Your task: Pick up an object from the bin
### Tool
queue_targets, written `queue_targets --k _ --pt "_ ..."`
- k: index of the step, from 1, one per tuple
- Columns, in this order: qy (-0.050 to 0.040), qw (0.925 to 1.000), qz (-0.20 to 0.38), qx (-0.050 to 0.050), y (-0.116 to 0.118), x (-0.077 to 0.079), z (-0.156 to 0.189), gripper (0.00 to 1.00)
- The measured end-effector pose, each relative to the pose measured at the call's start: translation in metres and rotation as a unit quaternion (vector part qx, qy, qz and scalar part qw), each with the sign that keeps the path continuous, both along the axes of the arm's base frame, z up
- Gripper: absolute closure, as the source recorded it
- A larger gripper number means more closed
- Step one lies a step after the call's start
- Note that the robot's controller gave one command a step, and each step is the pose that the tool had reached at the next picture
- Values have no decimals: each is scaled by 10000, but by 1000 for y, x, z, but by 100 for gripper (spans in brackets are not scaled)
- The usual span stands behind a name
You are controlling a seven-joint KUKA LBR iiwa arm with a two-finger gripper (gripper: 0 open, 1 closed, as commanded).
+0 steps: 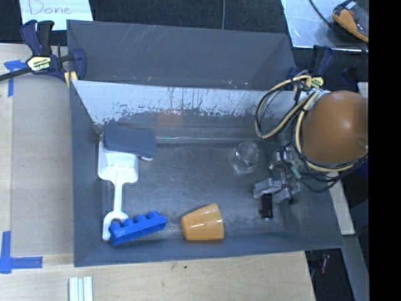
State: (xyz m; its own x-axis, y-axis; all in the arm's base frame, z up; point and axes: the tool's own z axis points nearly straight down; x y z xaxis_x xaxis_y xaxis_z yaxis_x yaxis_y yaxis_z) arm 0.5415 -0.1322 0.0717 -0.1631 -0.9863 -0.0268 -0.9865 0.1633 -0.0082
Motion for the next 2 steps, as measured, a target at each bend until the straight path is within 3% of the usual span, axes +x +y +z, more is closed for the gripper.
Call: queue_targets --k 2 --pt "-5 10000 -8 2 0 0 4 100"
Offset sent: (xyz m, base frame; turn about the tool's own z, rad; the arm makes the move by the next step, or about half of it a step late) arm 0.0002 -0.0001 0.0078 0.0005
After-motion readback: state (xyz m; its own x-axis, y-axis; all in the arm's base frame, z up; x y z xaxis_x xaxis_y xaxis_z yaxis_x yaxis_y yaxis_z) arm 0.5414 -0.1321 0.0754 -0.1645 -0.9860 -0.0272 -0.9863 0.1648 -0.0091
